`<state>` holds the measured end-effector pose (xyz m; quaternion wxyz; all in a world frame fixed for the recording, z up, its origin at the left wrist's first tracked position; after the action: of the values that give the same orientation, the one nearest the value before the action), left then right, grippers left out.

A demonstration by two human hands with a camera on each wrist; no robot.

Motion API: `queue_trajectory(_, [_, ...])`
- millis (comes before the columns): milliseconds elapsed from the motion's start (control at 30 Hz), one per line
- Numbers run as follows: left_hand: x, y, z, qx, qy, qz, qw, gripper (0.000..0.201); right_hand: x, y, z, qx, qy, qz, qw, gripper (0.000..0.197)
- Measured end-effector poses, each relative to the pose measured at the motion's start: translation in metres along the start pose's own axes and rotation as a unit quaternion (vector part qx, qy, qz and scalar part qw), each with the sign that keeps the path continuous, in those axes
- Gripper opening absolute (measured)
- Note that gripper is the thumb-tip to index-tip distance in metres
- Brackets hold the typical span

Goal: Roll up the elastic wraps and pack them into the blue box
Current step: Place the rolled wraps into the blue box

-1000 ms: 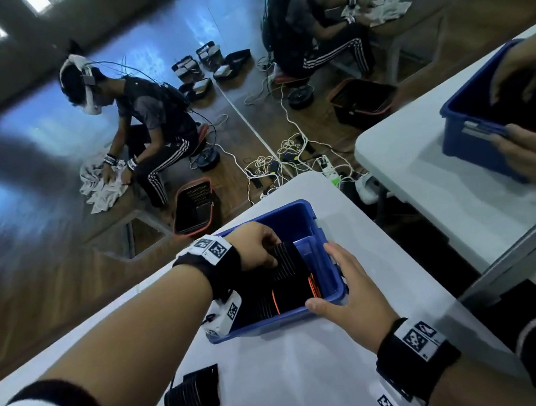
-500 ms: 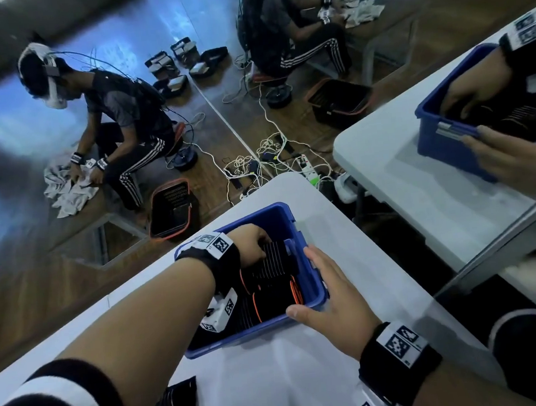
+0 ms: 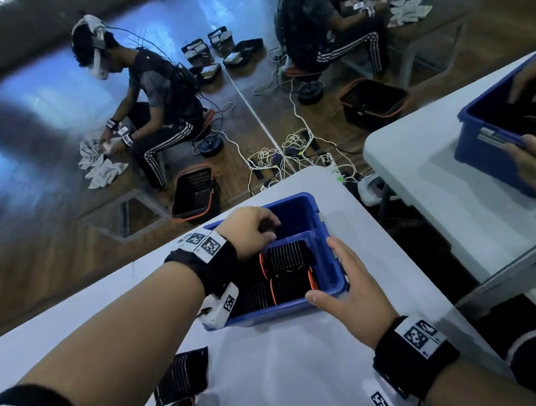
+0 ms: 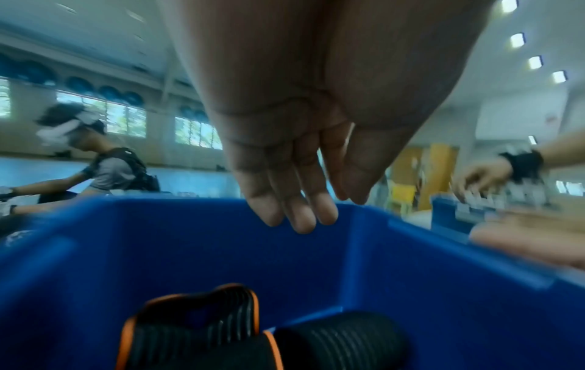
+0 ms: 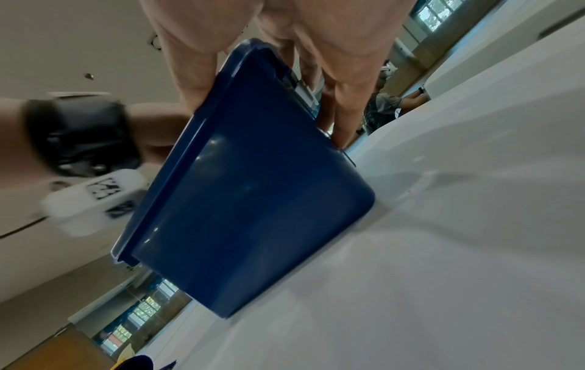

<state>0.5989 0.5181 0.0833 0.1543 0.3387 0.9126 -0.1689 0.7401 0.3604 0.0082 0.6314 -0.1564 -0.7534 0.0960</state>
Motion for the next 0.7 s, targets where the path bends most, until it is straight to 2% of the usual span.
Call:
queue_trajectory(133, [0.014, -0.074, -0.032, -0.098, -0.068, -0.039, 0.992, 0.014, 0.001, 0.004, 0.002, 0.014, 0.0, -0.003, 1.0, 0.095])
queue_trajectory(233, [0.048, -0.146, -0.022, -0.117, -0.102, -0.116, 0.981, 0.023, 0.003, 0.007, 0.004, 0.015, -0.015, -0.014, 1.0, 0.095])
queue_trajectory(333, [0.078, -0.213, 0.014, -0.081, -0.094, -0.204, 0.971, 0.036, 0.004, 0.008, 0.008, 0.016, -0.019, -0.02, 0.999, 0.093])
queue_trajectory(433, [0.102, -0.256, 0.053, -0.015, -0.049, -0.246, 0.968, 0.034, 0.006, 0.009, 0.01, 0.011, -0.032, -0.027, 0.999, 0.091])
queue_trajectory(567, [0.118, -0.273, 0.087, 0.08, -0.001, -0.257, 0.963, 0.05, 0.008, 0.009, 0.011, 0.009, -0.042, -0.029, 0.999, 0.09])
queue_trajectory(700, [0.114, -0.262, 0.099, 0.111, 0.001, -0.241, 0.964, 0.052, 0.01, 0.008, 0.011, 0.01, -0.053, -0.03, 0.998, 0.089])
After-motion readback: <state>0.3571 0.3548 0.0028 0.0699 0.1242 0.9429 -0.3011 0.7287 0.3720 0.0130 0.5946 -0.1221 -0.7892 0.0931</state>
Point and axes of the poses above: each hand's wrist, its own y-axis towards the middle knuckle, its own z-axis out of the palm, x = y × z, the point moved 9 cm from there along y, towards the middle knuckle, and after that the axes turned 15 degrees about z, right-handed, at the moved point
